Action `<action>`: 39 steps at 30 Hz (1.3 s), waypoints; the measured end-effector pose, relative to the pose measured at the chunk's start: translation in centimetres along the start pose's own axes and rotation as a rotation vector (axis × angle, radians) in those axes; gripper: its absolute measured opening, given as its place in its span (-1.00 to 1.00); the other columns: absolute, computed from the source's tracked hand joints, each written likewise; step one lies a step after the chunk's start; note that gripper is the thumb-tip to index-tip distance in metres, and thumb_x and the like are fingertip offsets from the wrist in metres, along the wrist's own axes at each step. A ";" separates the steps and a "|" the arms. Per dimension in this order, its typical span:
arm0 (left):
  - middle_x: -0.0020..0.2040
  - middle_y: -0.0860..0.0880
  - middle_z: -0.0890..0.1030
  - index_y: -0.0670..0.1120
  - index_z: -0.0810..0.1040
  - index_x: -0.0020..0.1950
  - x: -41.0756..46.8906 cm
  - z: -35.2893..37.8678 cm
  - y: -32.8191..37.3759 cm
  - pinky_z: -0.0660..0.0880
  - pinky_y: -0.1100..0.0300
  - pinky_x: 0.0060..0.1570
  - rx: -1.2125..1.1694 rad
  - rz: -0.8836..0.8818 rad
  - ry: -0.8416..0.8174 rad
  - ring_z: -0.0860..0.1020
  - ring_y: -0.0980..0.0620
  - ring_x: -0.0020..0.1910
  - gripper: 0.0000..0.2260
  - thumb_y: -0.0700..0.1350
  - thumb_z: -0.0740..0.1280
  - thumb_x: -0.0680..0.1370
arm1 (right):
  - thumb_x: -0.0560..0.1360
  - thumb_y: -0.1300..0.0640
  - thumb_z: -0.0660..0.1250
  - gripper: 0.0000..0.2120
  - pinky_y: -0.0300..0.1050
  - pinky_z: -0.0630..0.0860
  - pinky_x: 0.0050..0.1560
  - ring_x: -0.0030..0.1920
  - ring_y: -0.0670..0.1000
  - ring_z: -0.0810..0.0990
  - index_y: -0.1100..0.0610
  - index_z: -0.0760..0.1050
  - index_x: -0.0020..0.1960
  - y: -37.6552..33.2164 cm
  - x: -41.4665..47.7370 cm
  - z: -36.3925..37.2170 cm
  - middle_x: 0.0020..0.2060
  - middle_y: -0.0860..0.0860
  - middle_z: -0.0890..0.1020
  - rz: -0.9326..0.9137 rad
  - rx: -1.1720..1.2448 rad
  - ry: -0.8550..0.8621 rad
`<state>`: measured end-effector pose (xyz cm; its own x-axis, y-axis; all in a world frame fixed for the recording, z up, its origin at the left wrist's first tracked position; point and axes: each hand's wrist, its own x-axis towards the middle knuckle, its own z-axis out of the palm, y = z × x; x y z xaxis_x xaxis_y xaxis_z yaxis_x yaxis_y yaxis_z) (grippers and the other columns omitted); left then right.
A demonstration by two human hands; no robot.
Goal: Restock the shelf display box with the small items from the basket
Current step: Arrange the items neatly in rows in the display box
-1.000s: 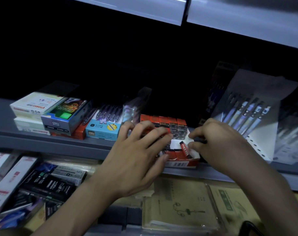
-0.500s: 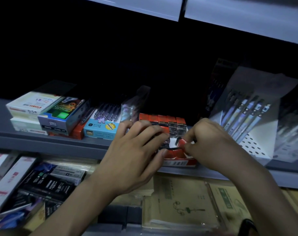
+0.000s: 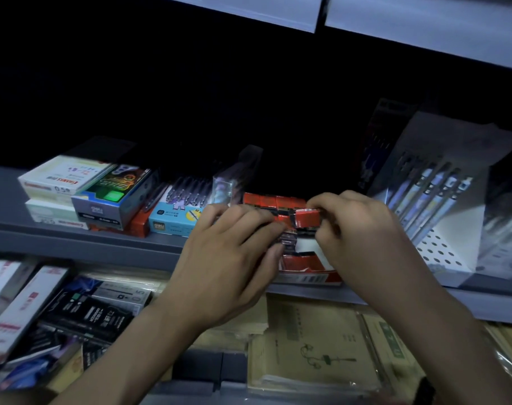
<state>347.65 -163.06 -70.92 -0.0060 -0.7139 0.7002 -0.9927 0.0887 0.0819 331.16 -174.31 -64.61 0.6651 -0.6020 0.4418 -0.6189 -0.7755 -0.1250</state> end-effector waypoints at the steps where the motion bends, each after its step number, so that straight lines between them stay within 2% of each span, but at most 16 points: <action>1: 0.16 0.01 0.63 -0.09 0.65 0.24 0.0 -0.1 -0.1 0.37 0.00 0.08 -0.015 -0.026 0.042 0.57 -0.06 0.11 -0.64 0.02 0.12 0.70 | 0.48 0.28 0.33 -0.72 0.03 0.51 -0.22 -0.22 0.09 0.51 0.06 0.63 0.14 0.1 0.0 0.0 -0.20 0.00 0.50 0.007 -0.003 -0.008; 5: 0.08 0.00 0.65 -0.10 0.69 0.16 -0.2 -0.3 -0.4 0.37 -0.04 -0.03 -0.076 -0.141 0.130 0.57 -0.06 0.00 -0.66 -0.03 0.14 0.69 | 0.49 0.22 0.39 -0.79 -0.08 0.47 -0.17 -0.18 0.05 0.53 0.07 0.63 0.11 0.5 -0.1 0.2 -0.21 -0.06 0.49 0.061 0.002 -0.018; 9: 0.04 0.01 0.64 -0.10 0.70 0.13 -0.4 -0.3 -0.6 0.39 -0.07 -0.08 -0.100 -0.207 0.143 0.56 -0.06 -0.03 -0.67 -0.04 0.14 0.70 | 0.44 0.19 0.45 -0.87 -0.10 0.44 -0.19 -0.23 0.02 0.54 0.07 0.62 -0.02 1.0 -0.1 0.0 -0.26 -0.06 0.55 0.083 -0.017 0.027; 15: 0.00 0.01 0.62 -0.09 0.68 0.08 -0.7 -0.1 -0.6 0.44 -0.08 -0.12 -0.124 -0.221 0.155 0.57 -0.07 -0.07 -0.68 -0.05 0.14 0.70 | 0.46 0.14 0.46 -0.95 0.05 0.57 -0.18 -0.22 0.08 0.57 0.10 0.61 -0.12 0.9 0.0 0.4 -0.25 -0.01 0.56 -0.007 -0.075 -0.042; 18: 0.00 0.03 0.61 -0.09 0.69 0.07 -0.7 -0.1 -0.6 0.44 -0.07 -0.13 -0.121 -0.228 0.149 0.56 -0.05 -0.08 -0.67 -0.05 0.13 0.71 | 0.48 0.08 0.47 -0.89 0.00 0.57 -0.14 -0.17 0.07 0.58 0.12 0.63 -0.08 0.7 0.3 0.6 -0.20 -0.01 0.57 -0.043 -0.114 -0.095; 21: -0.01 0.02 0.61 -0.10 0.69 0.06 -0.8 -0.1 -0.5 0.44 -0.07 -0.12 -0.123 -0.236 0.143 0.56 -0.05 -0.09 -0.65 -0.04 0.13 0.71 | 0.51 0.03 0.45 -0.93 -0.08 0.56 -0.11 -0.11 0.04 0.63 -0.01 0.66 -0.02 0.4 0.0 0.4 -0.12 -0.06 0.61 -0.060 -0.132 -0.133; 25: 0.00 0.02 0.61 -0.09 0.69 0.06 -0.8 -0.1 -0.6 0.44 -0.07 -0.11 -0.121 -0.236 0.121 0.56 -0.05 -0.08 -0.64 -0.02 0.11 0.71 | 0.53 -0.08 0.44 -0.89 -0.05 0.56 -0.05 -0.02 0.01 0.62 -0.10 0.66 0.02 -0.1 0.3 0.2 -0.10 -0.10 0.67 -0.015 -0.102 -0.165; 27: 0.00 0.03 0.60 -0.08 0.69 0.06 -0.8 -0.2 -0.7 0.44 -0.06 -0.11 -0.120 -0.236 0.113 0.56 -0.05 -0.08 -0.63 -0.02 0.10 0.71 | 0.47 -0.13 0.49 -0.85 -0.11 0.47 -0.15 -0.07 -0.02 0.56 -0.11 0.64 -0.03 -0.2 0.9 0.2 -0.18 -0.13 0.63 0.064 -0.092 -0.172; 30: 0.01 0.04 0.60 -0.07 0.69 0.07 -0.7 -0.3 -0.7 0.43 -0.05 -0.10 -0.121 -0.233 0.105 0.56 -0.03 -0.07 -0.62 -0.01 0.09 0.72 | 0.39 -0.13 0.57 -0.78 -0.21 0.30 -0.34 -0.25 -0.13 0.49 -0.05 0.60 -0.21 0.0 1.0 0.3 -0.35 -0.17 0.57 0.176 -0.022 -0.185; 32: 0.00 0.04 0.60 -0.07 0.69 0.06 -0.8 -0.3 -0.6 0.43 -0.04 -0.09 -0.116 -0.229 0.103 0.56 -0.02 -0.08 -0.63 -0.01 0.10 0.71 | 0.41 -0.12 0.56 -0.82 -0.17 0.42 -0.27 -0.22 -0.15 0.53 -0.07 0.63 -0.25 0.2 0.8 0.4 -0.34 -0.18 0.59 0.214 0.047 -0.235; 35: 0.00 0.04 0.61 -0.09 0.69 0.04 -0.9 -0.4 -0.6 0.43 -0.04 -0.09 -0.114 -0.223 0.114 0.56 -0.02 -0.08 -0.64 -0.02 0.12 0.71 | 0.47 -0.11 0.50 -0.86 -0.08 0.50 -0.08 -0.04 -0.07 0.53 -0.11 0.64 -0.22 0.3 0.2 0.1 -0.14 -0.17 0.58 0.215 0.041 -0.237; 39: 0.00 0.04 0.61 -0.09 0.70 0.03 -0.8 -0.5 -0.6 0.43 -0.04 -0.08 -0.105 -0.228 0.099 0.56 -0.01 -0.08 -0.64 -0.02 0.12 0.71 | 0.39 -0.28 0.50 -0.63 -0.06 0.49 0.03 0.04 -0.04 0.43 0.00 0.57 -0.31 -0.5 -0.3 -0.6 -0.11 -0.14 0.45 0.258 -0.115 -0.260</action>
<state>348.29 -162.21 -71.22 0.2333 -0.6527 0.7208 -0.9491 0.0085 0.3148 330.97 -173.63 -64.18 0.5564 -0.8140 0.1667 -0.8126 -0.5750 -0.0957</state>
